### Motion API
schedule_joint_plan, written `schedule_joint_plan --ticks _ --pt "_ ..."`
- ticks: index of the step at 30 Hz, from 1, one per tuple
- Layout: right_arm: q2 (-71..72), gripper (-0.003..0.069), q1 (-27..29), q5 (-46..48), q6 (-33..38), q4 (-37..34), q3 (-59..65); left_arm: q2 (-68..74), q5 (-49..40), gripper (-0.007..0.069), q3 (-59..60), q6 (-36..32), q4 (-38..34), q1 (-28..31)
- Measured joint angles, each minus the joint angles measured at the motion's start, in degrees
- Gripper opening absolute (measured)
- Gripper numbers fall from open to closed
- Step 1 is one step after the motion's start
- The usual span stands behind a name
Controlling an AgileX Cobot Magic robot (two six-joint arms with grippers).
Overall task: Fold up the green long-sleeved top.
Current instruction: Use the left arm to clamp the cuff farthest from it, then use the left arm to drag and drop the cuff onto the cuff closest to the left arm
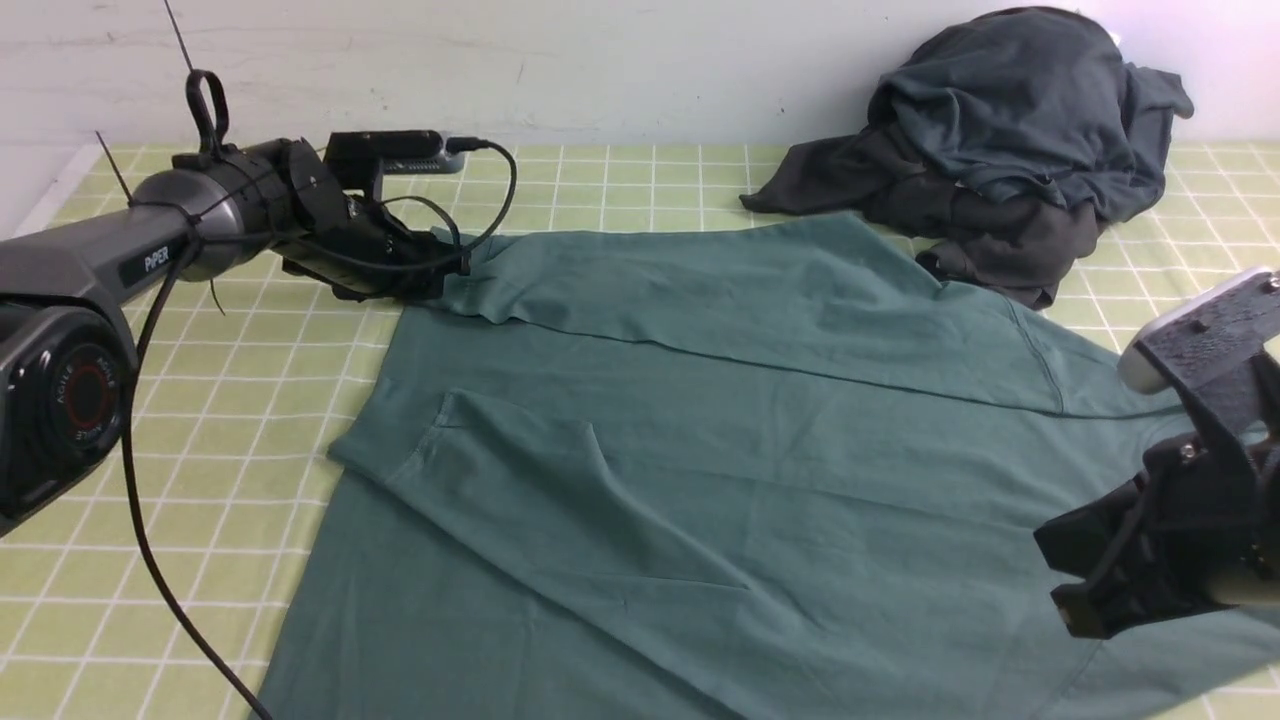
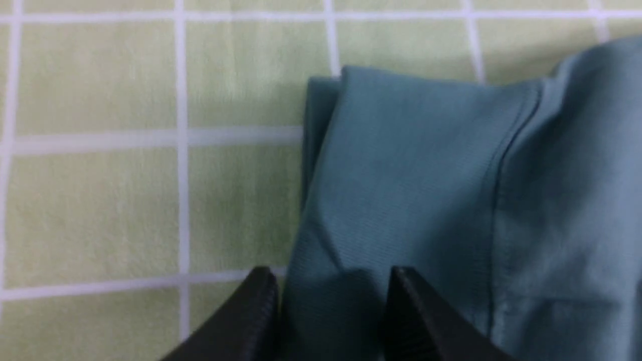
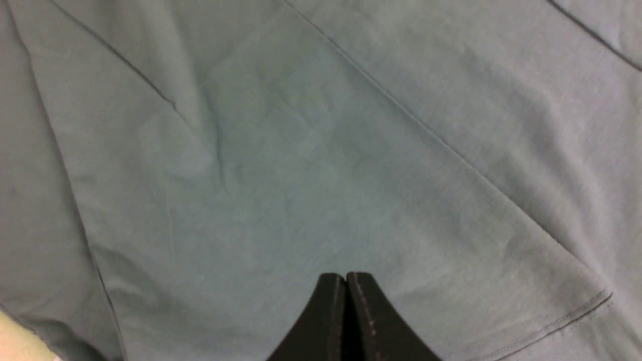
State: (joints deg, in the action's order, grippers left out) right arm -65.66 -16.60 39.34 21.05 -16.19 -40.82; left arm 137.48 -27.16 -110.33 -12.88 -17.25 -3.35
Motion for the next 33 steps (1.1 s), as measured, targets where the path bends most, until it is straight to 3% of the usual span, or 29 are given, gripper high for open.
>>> schedule_joint_plan --ticks 4,6,13,18,20,22,28,33 --pt "0.0 -0.0014 0.0 -0.1 0.0 0.8 0.0 -0.2 -0.9 0.0046 -0.4 -1.2 -0.1 -0.1" --pt "0.0 -0.0014 0.0 -0.1 0.0 1.0 0.0 -0.6 -1.7 0.0026 -0.5 -2.0 -0.1 -0.1" --pt "0.0 -0.0014 0.0 -0.1 0.0 1.1 0.0 -7.3 -7.7 0.002 -0.5 -2.5 0.0 -0.6" --pt "0.0 -0.0014 0.0 0.4 0.0 1.2 0.0 -13.6 -24.9 0.002 -1.0 -2.1 1.0 -1.0" --pt "0.0 -0.0014 0.0 0.5 0.0 1.2 0.0 -16.0 -36.8 0.002 -1.0 -0.5 4.0 -1.1" --pt "0.0 -0.0014 0.0 0.5 0.0 1.2 0.0 -17.0 -41.2 0.002 -0.9 1.2 6.4 -1.2" --pt "0.0 -0.0014 0.0 0.7 0.0 1.1 0.0 -21.8 -42.3 0.002 6.0 3.7 10.1 -1.2" --pt "0.0 -0.0014 0.0 0.9 0.0 1.1 0.0 -27.8 -41.8 0.0021 20.1 3.9 10.2 -1.2"
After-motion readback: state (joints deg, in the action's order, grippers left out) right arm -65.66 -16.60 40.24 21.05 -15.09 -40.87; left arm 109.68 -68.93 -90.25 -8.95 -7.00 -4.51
